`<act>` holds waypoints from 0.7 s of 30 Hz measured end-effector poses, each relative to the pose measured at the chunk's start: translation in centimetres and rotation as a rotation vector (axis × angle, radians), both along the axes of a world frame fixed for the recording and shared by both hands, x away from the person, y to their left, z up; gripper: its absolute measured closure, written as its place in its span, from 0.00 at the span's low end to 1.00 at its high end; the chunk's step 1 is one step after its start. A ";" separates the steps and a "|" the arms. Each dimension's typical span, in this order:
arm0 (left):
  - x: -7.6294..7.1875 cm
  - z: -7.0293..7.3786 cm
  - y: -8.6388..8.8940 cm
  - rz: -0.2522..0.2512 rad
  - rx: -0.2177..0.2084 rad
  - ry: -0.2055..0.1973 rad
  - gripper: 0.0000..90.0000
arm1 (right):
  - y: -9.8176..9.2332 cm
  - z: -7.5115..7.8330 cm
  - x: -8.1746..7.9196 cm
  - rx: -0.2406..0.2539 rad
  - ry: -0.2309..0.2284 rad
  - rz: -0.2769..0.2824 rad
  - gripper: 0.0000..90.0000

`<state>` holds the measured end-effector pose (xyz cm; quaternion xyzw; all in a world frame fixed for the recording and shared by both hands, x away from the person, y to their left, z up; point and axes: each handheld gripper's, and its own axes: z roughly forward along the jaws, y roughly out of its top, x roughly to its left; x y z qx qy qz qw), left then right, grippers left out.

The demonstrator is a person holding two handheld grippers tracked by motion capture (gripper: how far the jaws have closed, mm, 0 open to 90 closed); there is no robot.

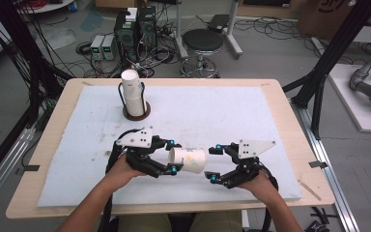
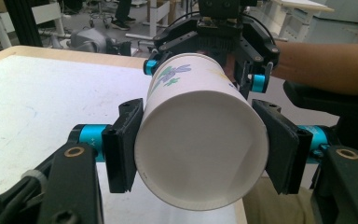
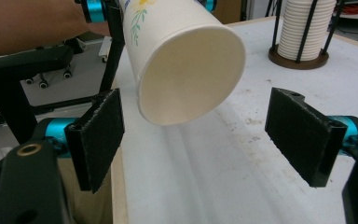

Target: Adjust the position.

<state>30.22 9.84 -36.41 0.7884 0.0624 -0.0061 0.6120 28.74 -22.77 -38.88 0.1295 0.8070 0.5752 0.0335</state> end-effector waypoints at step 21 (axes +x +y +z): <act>-0.2 -0.2 -0.2 -0.059 -0.046 -0.003 0.41 | 2.1 0.0 0.7 0.056 0.008 0.117 0.29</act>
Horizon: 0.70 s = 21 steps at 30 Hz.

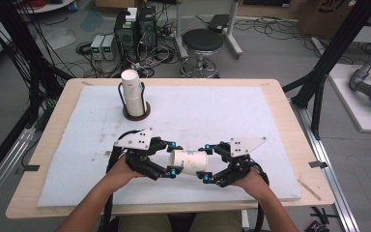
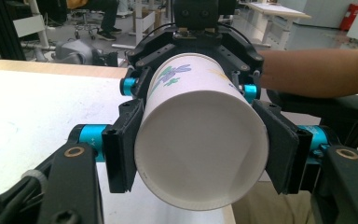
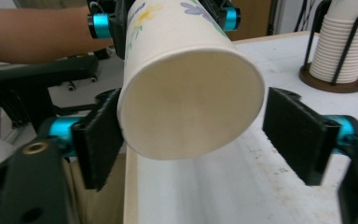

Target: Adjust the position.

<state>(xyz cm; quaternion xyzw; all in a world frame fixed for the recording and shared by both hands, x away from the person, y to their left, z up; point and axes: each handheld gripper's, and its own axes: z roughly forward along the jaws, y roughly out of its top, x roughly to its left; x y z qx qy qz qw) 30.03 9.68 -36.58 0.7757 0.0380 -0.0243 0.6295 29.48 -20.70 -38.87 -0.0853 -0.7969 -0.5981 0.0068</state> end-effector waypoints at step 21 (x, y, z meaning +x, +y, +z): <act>-0.1 -0.5 0.4 0.099 0.039 0.060 0.14 | -1.1 1.0 0.6 0.026 0.030 0.008 0.39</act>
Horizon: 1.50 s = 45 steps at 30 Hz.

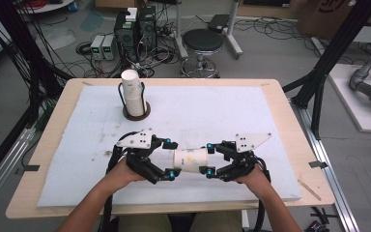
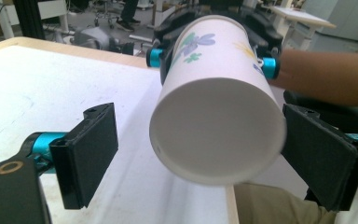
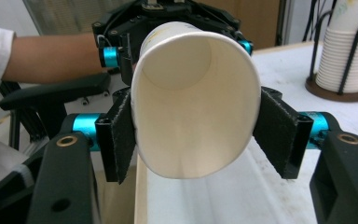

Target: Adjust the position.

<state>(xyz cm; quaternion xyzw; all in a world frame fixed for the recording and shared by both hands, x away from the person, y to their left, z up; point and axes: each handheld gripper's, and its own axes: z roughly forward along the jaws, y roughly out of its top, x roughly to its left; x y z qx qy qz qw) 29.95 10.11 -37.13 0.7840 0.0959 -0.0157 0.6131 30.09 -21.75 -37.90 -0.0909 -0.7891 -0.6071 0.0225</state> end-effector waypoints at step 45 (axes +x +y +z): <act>0.0 1.4 -0.5 0.030 0.306 -0.108 0.17 | 5.5 6.0 1.6 -0.584 -0.096 0.046 0.39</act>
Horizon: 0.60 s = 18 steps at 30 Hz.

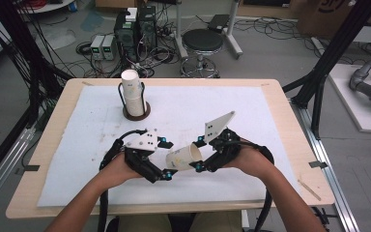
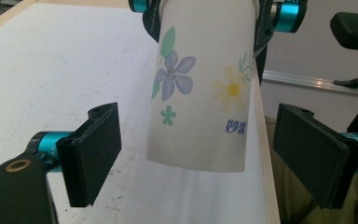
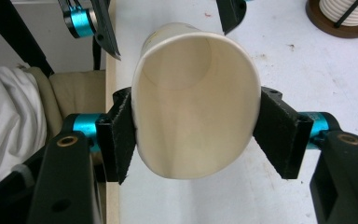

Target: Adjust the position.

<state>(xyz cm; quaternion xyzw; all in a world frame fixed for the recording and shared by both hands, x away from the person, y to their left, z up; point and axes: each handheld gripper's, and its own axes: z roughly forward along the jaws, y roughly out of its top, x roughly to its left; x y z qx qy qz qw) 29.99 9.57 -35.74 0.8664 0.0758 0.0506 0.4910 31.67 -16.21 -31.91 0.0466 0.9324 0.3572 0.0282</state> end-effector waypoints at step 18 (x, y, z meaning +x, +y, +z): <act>0.4 -0.7 -1.6 -0.046 0.076 0.022 0.22 | 2.3 0.7 0.0 -0.147 -0.011 0.058 0.39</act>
